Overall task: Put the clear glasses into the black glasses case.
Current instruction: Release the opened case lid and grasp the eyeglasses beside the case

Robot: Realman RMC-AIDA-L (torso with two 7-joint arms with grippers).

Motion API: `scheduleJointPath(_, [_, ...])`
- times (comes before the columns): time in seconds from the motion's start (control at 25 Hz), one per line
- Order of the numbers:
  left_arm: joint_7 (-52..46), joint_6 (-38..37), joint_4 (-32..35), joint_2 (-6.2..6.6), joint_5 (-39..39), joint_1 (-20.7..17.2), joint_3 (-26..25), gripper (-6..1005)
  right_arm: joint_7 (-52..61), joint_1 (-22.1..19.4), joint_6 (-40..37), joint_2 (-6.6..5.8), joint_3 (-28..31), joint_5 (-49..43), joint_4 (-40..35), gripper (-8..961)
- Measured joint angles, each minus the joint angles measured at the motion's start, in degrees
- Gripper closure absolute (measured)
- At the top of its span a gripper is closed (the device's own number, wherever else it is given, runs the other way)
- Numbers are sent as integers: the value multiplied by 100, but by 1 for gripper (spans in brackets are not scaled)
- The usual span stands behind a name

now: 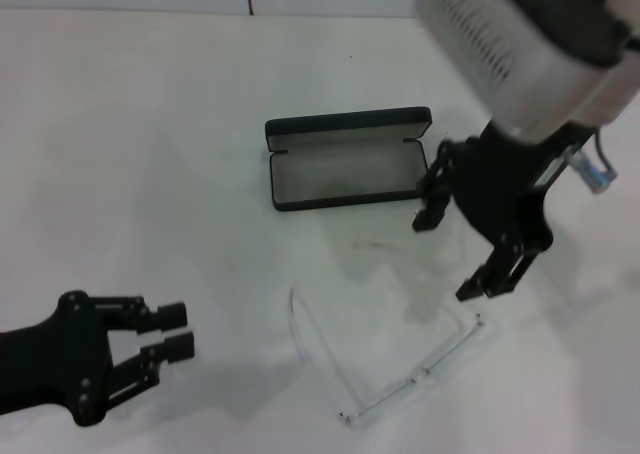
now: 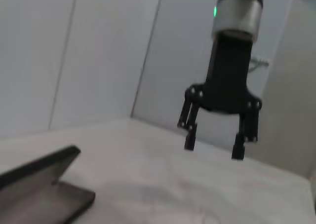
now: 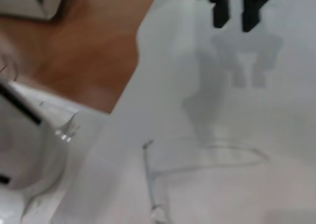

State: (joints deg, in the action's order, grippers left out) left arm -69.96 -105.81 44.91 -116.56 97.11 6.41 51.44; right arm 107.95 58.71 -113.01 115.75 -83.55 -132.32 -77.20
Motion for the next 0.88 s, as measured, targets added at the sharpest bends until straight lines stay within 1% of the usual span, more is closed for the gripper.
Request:
scheduleJointPath(0.08, [-61, 0, 242, -25, 367, -21, -81, 729, 18, 146, 4, 25, -216, 16, 175, 203])
scheduleJointPath(0.2, [-60, 0, 297, -59, 466, -26, -194, 733, 36, 354, 124, 40, -616, 55, 443, 233])
scheduleJointPath(0.32, [-15, 0, 276, -87, 499, -25, -312, 734, 41, 473, 285, 41, -1030, 67, 653, 235])
scheduleJointPath(0.52, [25, 0, 249, -110, 509, -4, -336, 735, 75, 550, 527, 44, -1675, 205, 814, 238])
scheduleJointPath(0.76, [26, 7, 241, -141, 512, 18, -337, 735, 65, 633, 801, 45, -2137, 765, 1024, 241])
scheduleJointPath(0.88, [26, 45, 238, -147, 511, 18, -337, 736, 49, 611, 984, 44, -2404, 820, 1004, 241])
